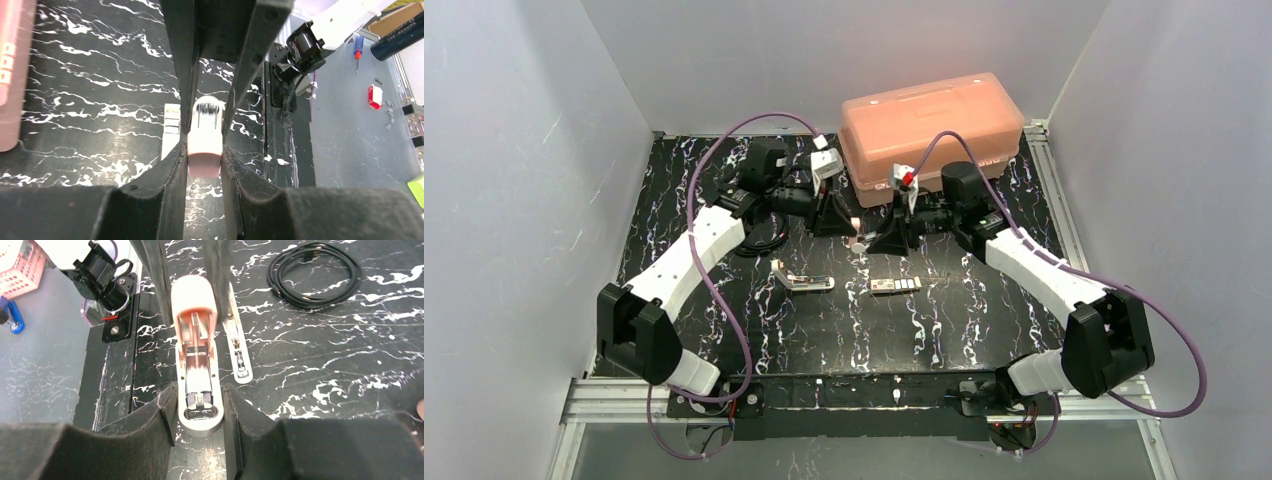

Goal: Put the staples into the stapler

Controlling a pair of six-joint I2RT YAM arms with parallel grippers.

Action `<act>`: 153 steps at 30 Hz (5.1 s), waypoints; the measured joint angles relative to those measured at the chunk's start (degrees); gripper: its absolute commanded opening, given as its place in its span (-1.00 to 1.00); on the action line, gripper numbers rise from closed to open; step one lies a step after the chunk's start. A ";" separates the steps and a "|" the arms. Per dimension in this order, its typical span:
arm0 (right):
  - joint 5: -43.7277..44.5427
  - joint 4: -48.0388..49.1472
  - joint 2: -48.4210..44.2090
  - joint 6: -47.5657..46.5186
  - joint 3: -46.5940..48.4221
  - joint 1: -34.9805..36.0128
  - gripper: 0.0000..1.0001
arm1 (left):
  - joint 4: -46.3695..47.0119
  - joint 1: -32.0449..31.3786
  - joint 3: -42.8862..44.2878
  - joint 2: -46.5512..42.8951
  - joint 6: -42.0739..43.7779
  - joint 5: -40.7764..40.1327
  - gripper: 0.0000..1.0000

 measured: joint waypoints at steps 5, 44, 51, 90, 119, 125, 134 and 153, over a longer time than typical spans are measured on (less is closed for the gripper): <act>-1.70 7.82 -2.45 6.82 -3.69 -5.88 -0.97 | 9.90 4.24 -5.60 -3.69 -5.40 0.90 -1.00; 17.73 8.24 25.66 -13.77 -1.31 2.40 -0.88 | 8.24 11.52 -15.87 -14.56 3.17 -9.35 0.91; 18.58 8.22 27.04 -16.72 -0.61 3.04 -0.45 | 7.08 11.52 -15.87 -14.82 4.66 -9.22 0.91; 32.87 -13.31 8.17 -10.88 -2.78 -1.20 0.05 | 4.22 11.52 -16.72 -14.84 6.95 -14.60 0.97; 34.97 -20.79 13.60 -4.83 -4.59 -0.63 -0.16 | 2.82 11.52 -15.78 -13.64 5.27 -15.34 0.97; 34.99 -20.46 13.70 -3.91 -4.59 -0.22 -0.17 | 2.84 11.52 -15.78 -13.53 5.22 -15.26 0.97; 35.01 -20.15 14.16 -3.04 -4.50 -0.13 -0.32 | 2.82 11.52 -15.78 -13.05 5.05 -15.10 0.97; 39.89 -20.06 14.19 -1.11 -3.93 0.35 -0.48 | 2.82 11.52 -15.78 -12.72 4.85 -14.12 0.97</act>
